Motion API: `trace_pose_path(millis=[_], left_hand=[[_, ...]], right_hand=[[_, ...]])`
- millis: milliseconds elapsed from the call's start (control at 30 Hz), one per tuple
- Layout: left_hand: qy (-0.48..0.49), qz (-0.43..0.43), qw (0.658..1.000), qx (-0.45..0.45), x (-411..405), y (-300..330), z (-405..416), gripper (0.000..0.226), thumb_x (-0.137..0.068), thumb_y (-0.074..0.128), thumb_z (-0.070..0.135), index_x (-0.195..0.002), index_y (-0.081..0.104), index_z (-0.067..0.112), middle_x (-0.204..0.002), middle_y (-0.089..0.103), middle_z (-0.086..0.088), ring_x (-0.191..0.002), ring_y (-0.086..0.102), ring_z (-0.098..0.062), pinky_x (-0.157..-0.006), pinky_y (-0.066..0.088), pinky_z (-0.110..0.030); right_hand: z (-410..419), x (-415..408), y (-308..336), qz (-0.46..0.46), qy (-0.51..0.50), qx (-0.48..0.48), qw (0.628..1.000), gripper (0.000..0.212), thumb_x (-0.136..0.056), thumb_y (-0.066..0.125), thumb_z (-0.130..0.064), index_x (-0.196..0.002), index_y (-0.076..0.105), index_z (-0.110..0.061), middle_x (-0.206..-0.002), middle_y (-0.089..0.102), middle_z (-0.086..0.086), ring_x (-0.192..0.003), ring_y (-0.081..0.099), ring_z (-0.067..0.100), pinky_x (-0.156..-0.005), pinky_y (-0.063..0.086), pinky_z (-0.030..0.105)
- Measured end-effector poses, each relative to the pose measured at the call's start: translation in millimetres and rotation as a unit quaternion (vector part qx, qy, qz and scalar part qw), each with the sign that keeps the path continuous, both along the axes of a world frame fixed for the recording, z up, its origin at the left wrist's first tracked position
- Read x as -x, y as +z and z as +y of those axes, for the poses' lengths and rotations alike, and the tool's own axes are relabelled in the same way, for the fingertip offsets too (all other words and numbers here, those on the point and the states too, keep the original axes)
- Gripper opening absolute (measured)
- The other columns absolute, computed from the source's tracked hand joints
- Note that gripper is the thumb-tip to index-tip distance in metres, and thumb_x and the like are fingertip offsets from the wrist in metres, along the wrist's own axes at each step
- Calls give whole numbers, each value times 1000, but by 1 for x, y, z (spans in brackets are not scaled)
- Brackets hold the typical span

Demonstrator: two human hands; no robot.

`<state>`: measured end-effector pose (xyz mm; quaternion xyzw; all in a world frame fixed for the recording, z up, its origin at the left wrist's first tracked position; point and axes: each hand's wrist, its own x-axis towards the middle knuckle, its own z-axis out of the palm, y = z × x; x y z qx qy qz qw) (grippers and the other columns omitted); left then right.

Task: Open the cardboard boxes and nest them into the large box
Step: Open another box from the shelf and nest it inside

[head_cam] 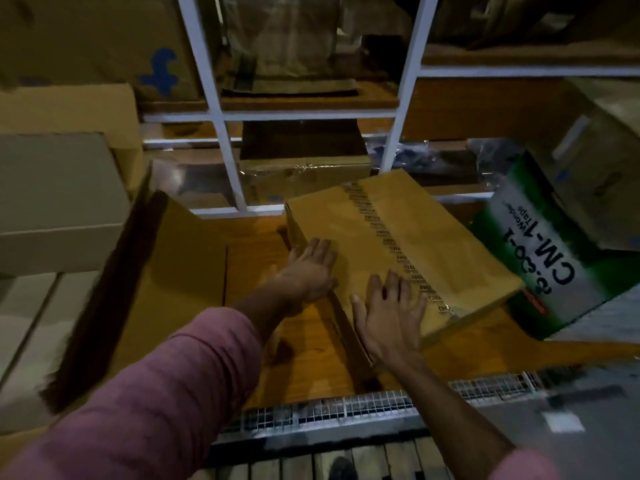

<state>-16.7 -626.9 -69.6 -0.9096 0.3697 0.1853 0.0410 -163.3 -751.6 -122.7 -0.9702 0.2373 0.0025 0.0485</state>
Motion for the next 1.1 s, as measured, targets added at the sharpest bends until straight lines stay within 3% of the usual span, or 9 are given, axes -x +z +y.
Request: trace_pose_path(millis=[167, 467, 667, 833, 933, 1100], left_hand=[[-16, 6, 1000, 7, -9, -23, -8, 75, -102, 20, 64, -162, -2, 24, -169, -18, 2, -155, -17, -21, -123, -5, -54], [-45, -85, 995, 33, 27, -28, 10, 85, -97, 14, 73, -160, 17, 16, -166, 14, -9, -151, 14, -29, -119, 9, -61], [-34, -175, 983, 41, 73, -44, 40, 100, -91, 8, 79, -154, 26, 4, -144, 39, -20, -130, 34, -38, -114, 23, -58], [35, -194, 980, 38, 97, -42, 47, 98, -93, 18, 78, -152, 27, 0, -132, 42, -17, -121, 38, -34, -103, 34, -58], [55, -186, 981, 24, 105, -38, 42, 97, -95, 22, 77, -153, 25, -1, -133, 41, -16, -121, 38, -33, -101, 37, -56], [8, -206, 974, 91, 99, -41, 53, 75, -101, 21, 65, -148, 38, 9, -127, 45, -13, -113, 40, -30, -88, 36, -45]], right_hand=[[-8, -1, -4, -4, 28, -1, 1000, 75, -98, 13, -66, -157, 26, -23, -167, 17, 16, -154, 10, 38, -119, 9, 64], [-36, 26, -6, -18, 104, -14, 994, 71, -98, 18, -70, -156, 31, -31, -168, 20, 3, -156, 10, 27, -123, 10, 56], [-68, 35, -2, -8, 195, -25, 980, 69, -101, 14, -65, -154, 37, -27, -167, 26, -3, -155, 16, 15, -124, 6, 42], [-27, 26, -3, -16, 121, -26, 992, 49, -107, 28, -37, -153, 37, -24, -166, 27, 1, -154, 19, 23, -123, 14, 50], [5, 30, -10, -33, 54, -38, 997, 58, -102, 18, -48, -150, 39, -21, -165, 28, 6, -153, 20, 29, -120, 17, 53], [-14, 37, -15, -36, 72, -1, 997, 65, -103, 13, -54, -154, 37, -22, -166, 28, 4, -153, 22, 26, -121, 19, 53]])
